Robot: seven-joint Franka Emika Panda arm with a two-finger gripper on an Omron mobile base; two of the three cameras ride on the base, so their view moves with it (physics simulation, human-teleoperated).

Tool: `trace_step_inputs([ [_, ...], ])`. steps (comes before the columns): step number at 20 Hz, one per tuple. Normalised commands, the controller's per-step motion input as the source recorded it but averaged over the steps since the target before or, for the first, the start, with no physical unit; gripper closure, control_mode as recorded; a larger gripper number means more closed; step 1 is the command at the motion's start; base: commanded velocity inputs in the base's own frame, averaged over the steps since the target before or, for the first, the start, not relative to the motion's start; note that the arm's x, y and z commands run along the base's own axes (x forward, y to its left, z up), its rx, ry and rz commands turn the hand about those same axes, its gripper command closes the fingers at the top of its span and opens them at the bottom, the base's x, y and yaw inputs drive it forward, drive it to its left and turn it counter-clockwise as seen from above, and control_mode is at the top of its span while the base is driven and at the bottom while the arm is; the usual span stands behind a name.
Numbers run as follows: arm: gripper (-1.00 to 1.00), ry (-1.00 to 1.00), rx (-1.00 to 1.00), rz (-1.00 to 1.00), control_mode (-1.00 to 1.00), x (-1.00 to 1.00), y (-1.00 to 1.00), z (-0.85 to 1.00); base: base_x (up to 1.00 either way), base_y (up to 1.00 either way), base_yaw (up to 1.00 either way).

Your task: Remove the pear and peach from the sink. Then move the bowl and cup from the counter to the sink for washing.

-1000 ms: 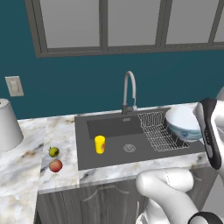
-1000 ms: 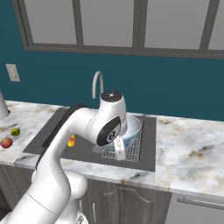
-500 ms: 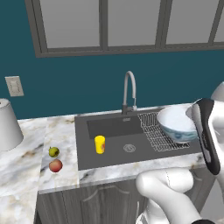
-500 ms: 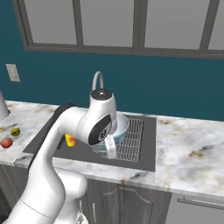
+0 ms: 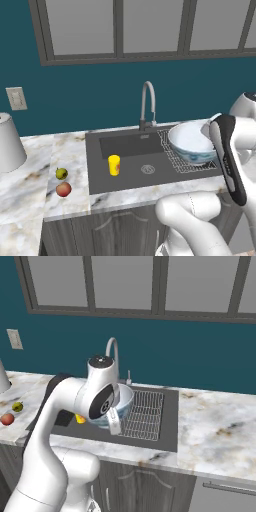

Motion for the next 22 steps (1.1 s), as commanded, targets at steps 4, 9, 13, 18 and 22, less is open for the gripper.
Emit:
trace_step_inputs([
  [4, 1.00, 0.02, 0.00, 0.05, -1.00, 0.00, 0.35, 0.02, 0.00, 0.00, 0.00],
  [9, 1.00, 0.06, 0.00, 0.03, -1.00, -0.02, 0.30, 0.00, 0.00, 0.00, 0.00],
  [13, 1.00, 0.10, 0.00, 0.00, -1.00, -0.05, 0.27, 0.00, 0.00, 0.00, 0.00],
  [18, 1.00, 0.06, 0.00, 0.00, -1.00, -0.02, 0.30, 0.01, 0.00, 0.00, 0.00],
  [22, 1.00, 0.00, 0.01, 0.00, -1.00, 0.00, 0.31, 0.01, 0.00, 0.00, 0.00],
])
